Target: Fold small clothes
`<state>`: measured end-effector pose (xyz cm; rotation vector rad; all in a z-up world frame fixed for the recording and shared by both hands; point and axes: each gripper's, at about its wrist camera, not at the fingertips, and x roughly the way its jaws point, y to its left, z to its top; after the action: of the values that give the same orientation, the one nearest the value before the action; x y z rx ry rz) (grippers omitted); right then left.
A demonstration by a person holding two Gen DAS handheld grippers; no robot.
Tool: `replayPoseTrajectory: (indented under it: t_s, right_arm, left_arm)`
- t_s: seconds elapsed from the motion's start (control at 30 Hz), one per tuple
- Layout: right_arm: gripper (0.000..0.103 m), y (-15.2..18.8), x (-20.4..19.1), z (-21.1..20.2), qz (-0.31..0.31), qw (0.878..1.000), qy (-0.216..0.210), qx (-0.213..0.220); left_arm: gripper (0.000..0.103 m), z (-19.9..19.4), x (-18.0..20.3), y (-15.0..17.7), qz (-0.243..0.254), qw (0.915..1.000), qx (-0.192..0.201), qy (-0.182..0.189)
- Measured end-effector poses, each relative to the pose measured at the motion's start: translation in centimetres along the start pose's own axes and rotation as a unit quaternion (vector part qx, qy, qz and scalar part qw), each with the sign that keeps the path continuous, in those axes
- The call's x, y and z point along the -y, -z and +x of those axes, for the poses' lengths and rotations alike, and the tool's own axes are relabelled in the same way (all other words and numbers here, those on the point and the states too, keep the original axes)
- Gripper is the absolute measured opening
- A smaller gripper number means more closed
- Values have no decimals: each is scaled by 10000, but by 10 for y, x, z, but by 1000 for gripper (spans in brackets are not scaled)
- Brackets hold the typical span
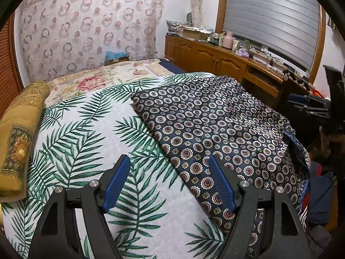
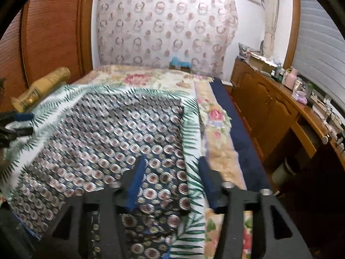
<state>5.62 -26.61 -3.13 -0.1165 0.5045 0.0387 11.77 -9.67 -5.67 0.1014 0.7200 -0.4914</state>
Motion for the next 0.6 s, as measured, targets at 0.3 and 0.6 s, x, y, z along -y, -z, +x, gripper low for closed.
replayPoseTrajectory:
  t_s: [0.3, 0.6]
  right_arm:
    - [65, 17, -31, 31, -172, 9990, -268, -303]
    - [65, 28, -4, 42, 319, 9980, -281, -474]
  left_arm:
    - [58, 29, 3, -10, 125, 9995, -278, -10]
    - [48, 62, -5, -22, 3, 9980, -634, -34]
